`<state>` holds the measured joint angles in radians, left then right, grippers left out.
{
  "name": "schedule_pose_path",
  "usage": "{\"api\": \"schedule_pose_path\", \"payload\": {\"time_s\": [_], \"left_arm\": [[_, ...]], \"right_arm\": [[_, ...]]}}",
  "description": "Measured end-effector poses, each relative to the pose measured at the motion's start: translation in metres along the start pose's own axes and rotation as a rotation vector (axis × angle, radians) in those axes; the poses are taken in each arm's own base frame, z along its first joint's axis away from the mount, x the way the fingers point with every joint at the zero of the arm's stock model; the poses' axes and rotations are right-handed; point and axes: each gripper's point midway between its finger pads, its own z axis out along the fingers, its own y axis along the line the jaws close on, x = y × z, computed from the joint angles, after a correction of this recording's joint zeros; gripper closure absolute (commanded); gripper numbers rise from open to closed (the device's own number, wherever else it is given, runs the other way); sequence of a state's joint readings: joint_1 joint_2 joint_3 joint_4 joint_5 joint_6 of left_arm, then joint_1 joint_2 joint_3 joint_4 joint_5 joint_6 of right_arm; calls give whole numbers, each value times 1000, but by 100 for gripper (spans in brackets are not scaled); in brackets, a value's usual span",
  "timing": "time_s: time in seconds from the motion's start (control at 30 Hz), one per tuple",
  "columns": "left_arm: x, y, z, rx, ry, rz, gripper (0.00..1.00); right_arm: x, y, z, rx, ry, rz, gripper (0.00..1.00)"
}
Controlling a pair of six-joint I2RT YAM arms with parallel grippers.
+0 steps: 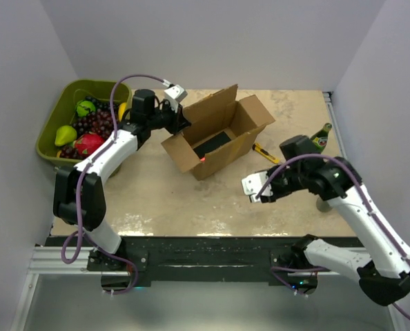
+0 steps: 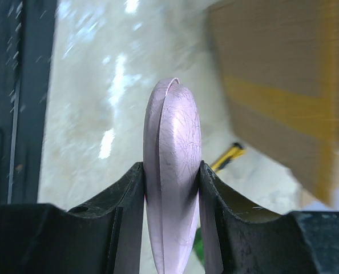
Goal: Unpack the express box
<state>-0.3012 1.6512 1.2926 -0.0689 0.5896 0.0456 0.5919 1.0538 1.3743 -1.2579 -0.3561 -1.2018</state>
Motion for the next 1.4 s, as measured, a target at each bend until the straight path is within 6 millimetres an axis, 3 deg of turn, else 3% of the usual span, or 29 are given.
{"api": "schedule_pose_path", "payload": {"time_s": [0.07,0.13,0.27,0.37,0.5,0.57,0.6,0.8,0.83,0.93,0.97,1.03,1.1,1.2,1.37,1.4], "left_arm": [[0,-1,0,5,-1,0,100],[0,-2,0,14,-2,0,100],[-1,-5,0,28,-3,0,100],[-1,-6,0,40,-5,-1,100],[-2,-9,-1,59,-9,-4,100],[-2,-10,-1,65,-10,-6,100],[-2,-10,-1,67,-10,-7,100],[-3,-13,-1,82,-14,-6,100],[-3,-13,-1,83,-14,-6,100],[-3,-14,-1,90,-15,-6,100],[-3,-15,-1,94,-16,-6,100],[-3,-16,-2,103,-17,-6,100],[-3,-18,-2,112,-17,-6,100],[-4,-20,-2,128,-18,-2,100],[-6,-30,-3,187,-28,1,100],[-7,-32,-4,197,-30,-1,100]], "right_arm": [[24,25,24,-79,52,-4,88],[43,38,47,-138,98,4,88],[75,45,101,-226,166,26,86],[86,44,125,-227,181,31,86],[98,40,145,-182,194,34,76],[103,39,152,-151,201,32,67],[107,39,155,-141,206,31,57],[123,52,167,-122,243,54,46],[125,52,169,-120,246,58,31],[130,52,175,-118,262,84,12],[131,52,175,-122,269,92,11],[130,51,173,-132,278,111,1],[120,38,159,-128,277,126,1],[88,-5,123,-43,220,123,1],[-2,-106,13,309,17,106,1],[-24,-129,-17,402,-45,115,7]]}}
